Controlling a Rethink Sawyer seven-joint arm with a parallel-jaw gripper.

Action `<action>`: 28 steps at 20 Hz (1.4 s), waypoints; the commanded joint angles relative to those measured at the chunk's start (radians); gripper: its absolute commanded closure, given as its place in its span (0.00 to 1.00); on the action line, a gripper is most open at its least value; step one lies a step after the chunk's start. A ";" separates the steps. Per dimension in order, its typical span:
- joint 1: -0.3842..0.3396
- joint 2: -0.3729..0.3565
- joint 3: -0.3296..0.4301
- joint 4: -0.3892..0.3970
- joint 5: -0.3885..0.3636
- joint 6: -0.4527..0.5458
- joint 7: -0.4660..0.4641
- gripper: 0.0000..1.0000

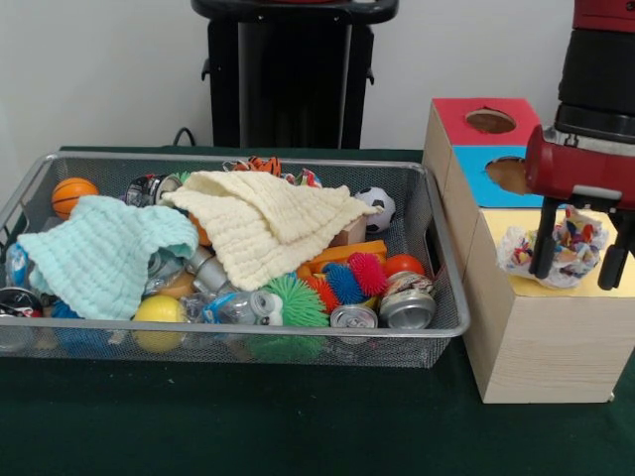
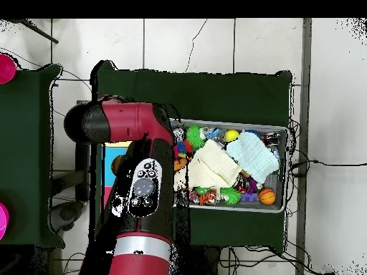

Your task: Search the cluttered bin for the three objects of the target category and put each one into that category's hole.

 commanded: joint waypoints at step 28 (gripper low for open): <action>0.060 0.047 -0.017 0.090 0.057 0.022 0.237 0.00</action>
